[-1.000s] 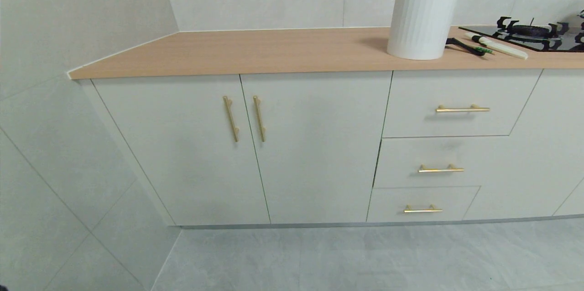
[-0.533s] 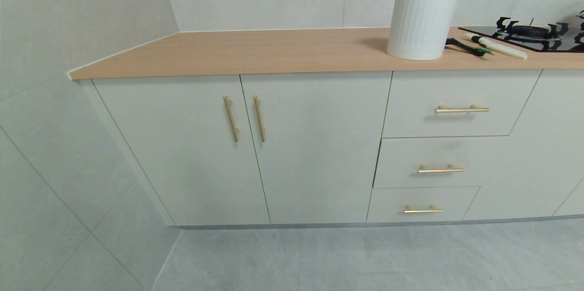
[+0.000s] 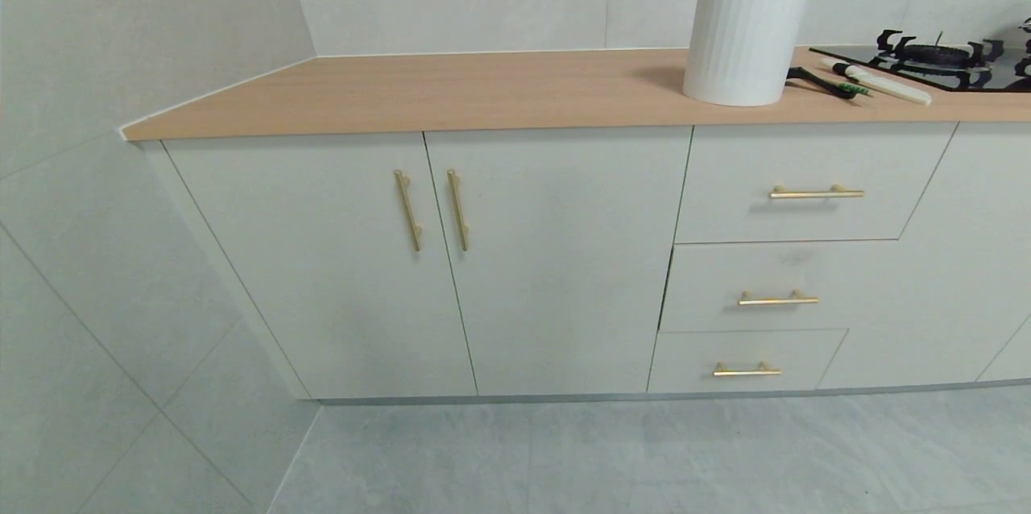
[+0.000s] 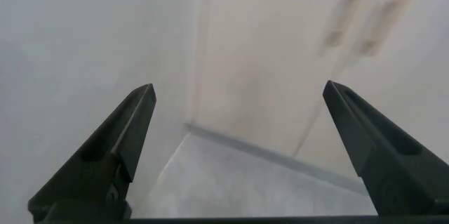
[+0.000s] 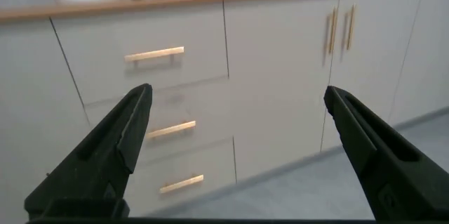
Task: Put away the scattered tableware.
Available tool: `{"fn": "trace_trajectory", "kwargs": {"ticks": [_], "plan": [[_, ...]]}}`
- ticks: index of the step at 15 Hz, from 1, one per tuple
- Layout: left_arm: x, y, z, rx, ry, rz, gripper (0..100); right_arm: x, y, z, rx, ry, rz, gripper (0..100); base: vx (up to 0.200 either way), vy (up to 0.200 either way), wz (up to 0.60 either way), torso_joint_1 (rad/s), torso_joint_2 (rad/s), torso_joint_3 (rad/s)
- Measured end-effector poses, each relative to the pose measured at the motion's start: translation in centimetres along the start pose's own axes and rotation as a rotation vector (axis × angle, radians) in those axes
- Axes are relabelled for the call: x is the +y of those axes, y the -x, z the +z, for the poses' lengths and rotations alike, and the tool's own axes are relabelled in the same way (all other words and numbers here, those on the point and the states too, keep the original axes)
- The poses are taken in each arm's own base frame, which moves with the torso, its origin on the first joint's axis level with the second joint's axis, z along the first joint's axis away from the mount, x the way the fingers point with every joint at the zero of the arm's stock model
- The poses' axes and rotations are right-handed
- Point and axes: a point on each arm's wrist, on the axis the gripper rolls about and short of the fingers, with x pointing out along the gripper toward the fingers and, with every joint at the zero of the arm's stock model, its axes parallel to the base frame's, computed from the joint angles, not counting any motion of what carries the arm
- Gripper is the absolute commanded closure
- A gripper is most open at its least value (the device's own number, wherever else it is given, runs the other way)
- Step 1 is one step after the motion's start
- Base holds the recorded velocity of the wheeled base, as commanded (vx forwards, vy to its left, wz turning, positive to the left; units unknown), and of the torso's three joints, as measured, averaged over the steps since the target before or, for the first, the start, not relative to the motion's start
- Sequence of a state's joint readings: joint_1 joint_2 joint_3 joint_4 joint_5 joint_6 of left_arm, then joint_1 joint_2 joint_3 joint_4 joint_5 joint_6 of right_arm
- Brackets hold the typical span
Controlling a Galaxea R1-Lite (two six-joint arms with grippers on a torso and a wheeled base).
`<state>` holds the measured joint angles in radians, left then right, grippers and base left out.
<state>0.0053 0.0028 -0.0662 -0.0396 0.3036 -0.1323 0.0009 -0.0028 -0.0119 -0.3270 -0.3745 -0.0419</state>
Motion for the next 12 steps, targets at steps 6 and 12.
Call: {"fn": "trace_trajectory", "kwargs": {"ticks": [6,12], "plan": [[-0.4,-0.2,-2.3,0.116,-0.176,-0.285,0,0.1,0.3,-2.8,0.238,0.037,0.059,0,0.000,0.000,0.00,0.000,0.00,0.000],[-0.4,-0.2,-2.3,0.122,-0.150,-0.282,0,0.5,0.4,-3.1,0.273,0.033,0.243,0,0.000,0.000,0.00,0.000,0.00,0.000]]}}
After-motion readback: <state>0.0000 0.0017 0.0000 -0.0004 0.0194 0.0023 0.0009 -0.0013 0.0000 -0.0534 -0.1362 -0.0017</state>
